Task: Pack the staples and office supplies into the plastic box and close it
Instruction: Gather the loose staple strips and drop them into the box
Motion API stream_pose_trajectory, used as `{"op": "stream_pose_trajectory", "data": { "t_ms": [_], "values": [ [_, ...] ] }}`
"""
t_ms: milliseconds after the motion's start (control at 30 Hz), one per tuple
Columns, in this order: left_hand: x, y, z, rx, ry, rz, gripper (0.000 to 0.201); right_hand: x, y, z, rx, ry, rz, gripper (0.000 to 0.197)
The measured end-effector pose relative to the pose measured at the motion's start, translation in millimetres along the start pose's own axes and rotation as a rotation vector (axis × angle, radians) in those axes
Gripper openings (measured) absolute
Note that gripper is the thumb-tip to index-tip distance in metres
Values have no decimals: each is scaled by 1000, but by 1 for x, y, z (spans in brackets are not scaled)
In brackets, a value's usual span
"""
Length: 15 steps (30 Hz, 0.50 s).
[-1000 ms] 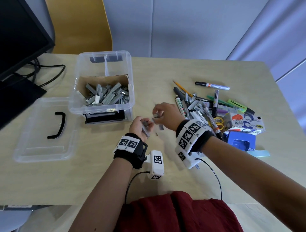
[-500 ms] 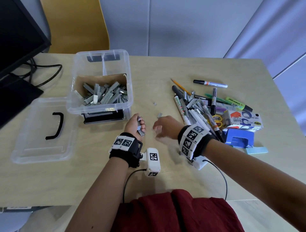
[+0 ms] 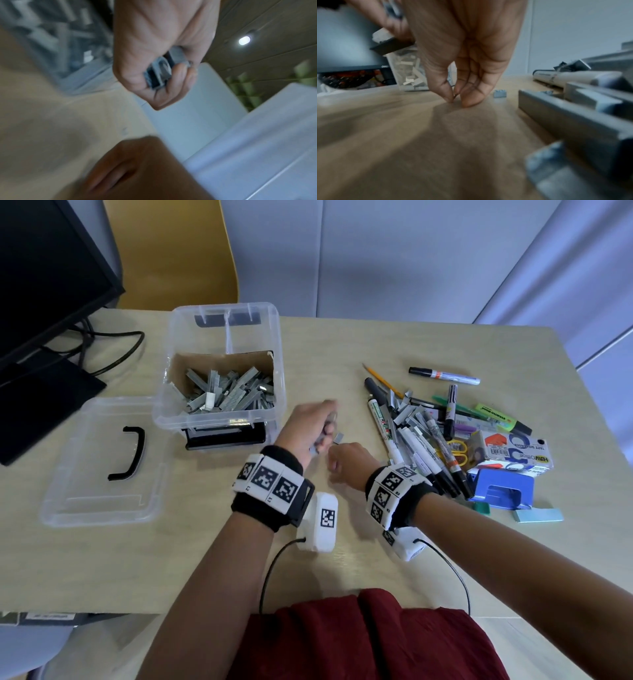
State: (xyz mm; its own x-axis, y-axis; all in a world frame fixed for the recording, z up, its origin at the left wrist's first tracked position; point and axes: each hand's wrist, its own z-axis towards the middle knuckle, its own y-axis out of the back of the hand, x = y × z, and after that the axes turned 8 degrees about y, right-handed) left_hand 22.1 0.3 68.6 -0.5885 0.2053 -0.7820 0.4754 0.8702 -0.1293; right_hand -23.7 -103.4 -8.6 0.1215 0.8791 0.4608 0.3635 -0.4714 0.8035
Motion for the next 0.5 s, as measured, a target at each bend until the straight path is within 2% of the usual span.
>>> {"op": "stream_pose_trajectory", "data": {
  "t_ms": [33,100,200,267,333,433,500],
  "values": [
    [-14,-1,-7,-5,-66,21,32,-1,0,2,-2,7,7,29],
    [-42,2,-18,-105,-172,3,32,-1,2,3,18,18,-13,32],
    [-74,24,-19,-382,-296,-43,27,-1,5,1,21,23,-5,8],
    [-80,44,-10,-577,-352,28,23,-2,8,-1,-3,24,28,10],
    [-79,59,0,-678,-320,191,22,-3,13,0,-89,17,149,15],
    [-71,66,9,-619,-172,459,14,-5,25,5,-250,-21,424,28],
    [-68,61,9,-664,-135,605,16,-9,34,8,-303,-31,661,26]
  ]
}}
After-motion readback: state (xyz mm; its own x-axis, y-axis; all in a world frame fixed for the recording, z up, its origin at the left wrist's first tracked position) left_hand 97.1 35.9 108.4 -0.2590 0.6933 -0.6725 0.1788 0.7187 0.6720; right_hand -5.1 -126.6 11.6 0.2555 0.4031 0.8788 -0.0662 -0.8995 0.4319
